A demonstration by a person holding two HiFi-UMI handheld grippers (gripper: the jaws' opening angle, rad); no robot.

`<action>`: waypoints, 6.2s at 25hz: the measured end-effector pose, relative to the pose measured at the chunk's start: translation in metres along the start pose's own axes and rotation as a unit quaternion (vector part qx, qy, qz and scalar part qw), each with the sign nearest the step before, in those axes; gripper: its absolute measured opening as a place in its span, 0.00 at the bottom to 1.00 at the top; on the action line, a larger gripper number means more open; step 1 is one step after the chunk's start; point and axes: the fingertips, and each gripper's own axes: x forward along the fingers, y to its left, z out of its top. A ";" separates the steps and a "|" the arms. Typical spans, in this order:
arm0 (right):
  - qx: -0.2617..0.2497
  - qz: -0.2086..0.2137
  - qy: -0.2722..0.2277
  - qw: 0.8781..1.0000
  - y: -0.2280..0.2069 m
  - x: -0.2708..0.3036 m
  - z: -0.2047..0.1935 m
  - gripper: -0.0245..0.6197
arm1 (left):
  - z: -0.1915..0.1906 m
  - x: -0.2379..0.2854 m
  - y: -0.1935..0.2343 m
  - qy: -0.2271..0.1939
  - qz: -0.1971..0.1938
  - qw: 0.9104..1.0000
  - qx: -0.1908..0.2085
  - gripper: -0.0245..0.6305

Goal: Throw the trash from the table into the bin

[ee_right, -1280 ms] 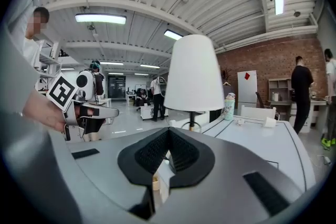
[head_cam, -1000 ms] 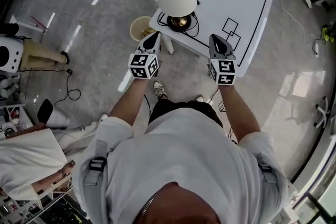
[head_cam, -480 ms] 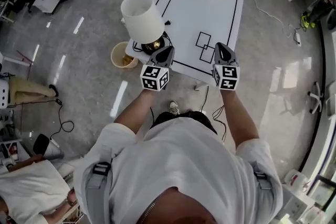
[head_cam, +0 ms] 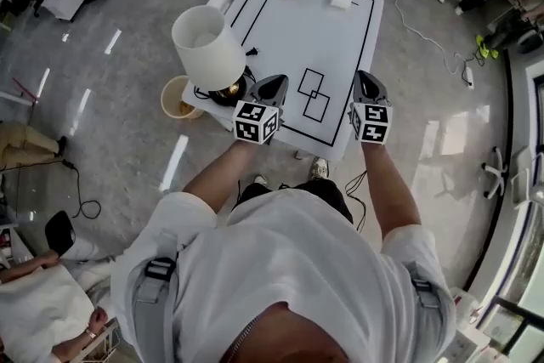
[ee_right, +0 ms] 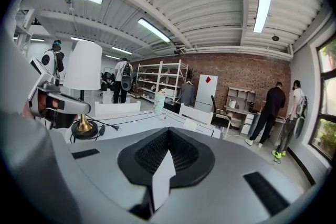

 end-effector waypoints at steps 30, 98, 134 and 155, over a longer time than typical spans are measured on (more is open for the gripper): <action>-0.156 0.285 0.039 0.945 -0.111 0.334 -0.033 0.22 | 0.018 0.151 0.077 0.003 0.284 0.956 -0.066 0.05; -0.195 0.526 -0.044 0.827 0.380 -0.065 0.018 0.44 | -0.058 -0.351 0.080 -0.096 0.457 0.880 -0.086 0.05; -0.080 0.607 -0.060 0.788 0.710 0.025 0.134 0.44 | -0.007 -0.610 0.294 -0.118 0.619 0.771 -0.091 0.05; -0.040 0.383 0.060 0.921 0.746 0.189 0.099 0.44 | -0.032 -0.548 0.529 -0.044 0.419 0.897 -0.131 0.05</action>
